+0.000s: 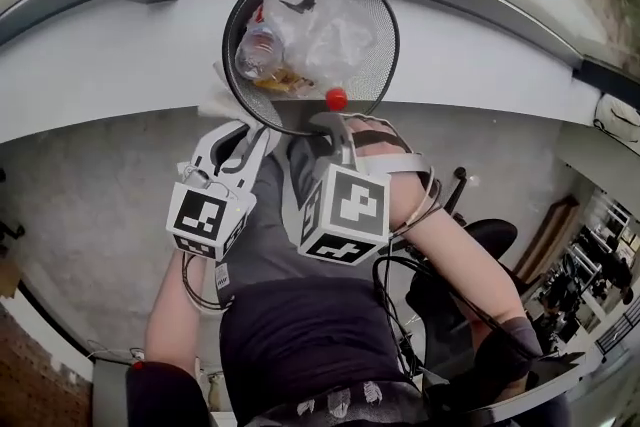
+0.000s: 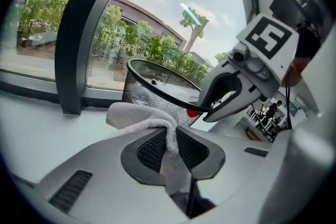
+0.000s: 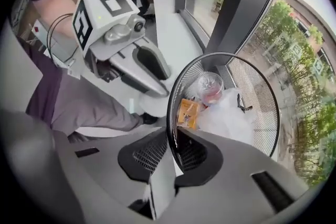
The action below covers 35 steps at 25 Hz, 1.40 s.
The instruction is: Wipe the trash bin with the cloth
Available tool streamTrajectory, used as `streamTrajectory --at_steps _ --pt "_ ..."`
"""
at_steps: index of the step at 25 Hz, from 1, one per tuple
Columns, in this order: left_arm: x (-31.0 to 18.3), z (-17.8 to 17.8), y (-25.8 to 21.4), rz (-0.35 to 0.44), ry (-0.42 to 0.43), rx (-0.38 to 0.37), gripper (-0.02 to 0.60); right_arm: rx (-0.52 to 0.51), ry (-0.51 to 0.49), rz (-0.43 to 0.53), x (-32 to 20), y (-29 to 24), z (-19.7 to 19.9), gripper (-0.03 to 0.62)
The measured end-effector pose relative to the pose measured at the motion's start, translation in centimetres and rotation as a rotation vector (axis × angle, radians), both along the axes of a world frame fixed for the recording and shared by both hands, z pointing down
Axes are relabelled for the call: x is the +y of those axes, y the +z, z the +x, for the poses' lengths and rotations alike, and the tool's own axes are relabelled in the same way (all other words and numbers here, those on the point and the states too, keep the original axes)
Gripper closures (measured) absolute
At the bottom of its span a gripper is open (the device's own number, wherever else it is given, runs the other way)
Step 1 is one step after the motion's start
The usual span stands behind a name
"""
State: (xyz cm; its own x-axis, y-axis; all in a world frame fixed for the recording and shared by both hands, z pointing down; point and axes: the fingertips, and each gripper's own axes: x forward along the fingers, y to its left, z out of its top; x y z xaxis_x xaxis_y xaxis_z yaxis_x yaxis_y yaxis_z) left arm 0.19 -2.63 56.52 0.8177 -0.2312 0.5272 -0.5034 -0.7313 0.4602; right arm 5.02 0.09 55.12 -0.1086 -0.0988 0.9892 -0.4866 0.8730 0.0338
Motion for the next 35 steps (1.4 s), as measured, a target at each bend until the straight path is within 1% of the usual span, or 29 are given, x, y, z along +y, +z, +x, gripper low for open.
streamTrajectory --at_steps 5,7,9,10,12,14,16,18,20,21,23,25,27,29,32,33,35 --pt "3.5 3.0 0.2 -0.04 0.1 0.014 0.528 -0.071 0.044 0.004 -0.5 -0.7 -1.9 0.548" --pt "3.6 3.1 0.4 -0.054 0.106 0.028 0.528 -0.115 0.078 0.011 -1.2 -0.9 -2.7 0.548" --pt "3.0 2.1 0.6 -0.068 0.073 0.039 0.528 -0.158 0.107 0.014 -1.6 -1.4 -2.9 0.548" --pt "2.3 1.1 0.6 -0.066 0.044 0.036 0.528 -0.176 0.111 0.014 -1.6 -1.9 -2.6 0.545" --pt "0.3 -1.5 0.5 -0.039 -0.042 0.016 0.528 -0.188 0.104 0.019 -1.1 -3.2 -0.9 0.531" --pt "-2.5 -4.1 0.3 0.005 -0.134 -0.01 0.528 -0.139 0.072 0.02 -0.4 -4.0 2.1 0.528" --pt "-4.9 -5.8 0.1 0.054 -0.181 -0.03 0.528 -0.056 -0.004 -0.002 0.7 -3.6 4.7 0.499" --pt "-6.1 -6.1 -0.1 0.097 -0.167 -0.048 0.528 0.027 -0.112 -0.023 1.6 -2.5 6.0 0.47" --pt "-6.4 -5.6 0.1 0.128 -0.118 -0.067 0.528 0.101 -0.218 0.004 1.3 -1.2 6.5 0.467" --pt "-6.3 -5.0 0.2 0.137 -0.09 -0.074 0.528 0.131 -0.252 0.025 0.9 -0.6 6.5 0.467" --pt "-5.7 -3.7 0.6 0.145 -0.039 -0.081 0.528 0.176 -0.265 0.026 0.4 0.6 6.8 0.468" --pt "-4.9 -2.3 0.4 0.145 -0.006 -0.074 0.528 0.187 -0.22 -0.02 0.6 1.1 6.8 0.471" --pt "-4.0 -1.1 -0.2 0.139 0.018 -0.057 0.528 0.16 -0.117 -0.056 0.6 0.9 6.4 0.471" --pt "-2.2 0.2 -0.9 0.141 0.069 -0.04 0.528 0.091 0.027 -0.085 0.2 0.7 5.1 0.477" --pt "1.6 2.6 -1.6 0.139 0.16 -0.015 0.528 -0.052 0.239 -0.145 -0.7 0.5 2.0 0.505" --pt "2.6 3.3 -1.7 0.13 0.178 -0.006 0.528 -0.085 0.284 -0.156 -1.1 0.3 1.2 0.514" --pt "3.7 4.2 -1.5 0.114 0.191 0.0 0.528 -0.108 0.325 -0.147 -2.0 0.0 0.3 0.534"
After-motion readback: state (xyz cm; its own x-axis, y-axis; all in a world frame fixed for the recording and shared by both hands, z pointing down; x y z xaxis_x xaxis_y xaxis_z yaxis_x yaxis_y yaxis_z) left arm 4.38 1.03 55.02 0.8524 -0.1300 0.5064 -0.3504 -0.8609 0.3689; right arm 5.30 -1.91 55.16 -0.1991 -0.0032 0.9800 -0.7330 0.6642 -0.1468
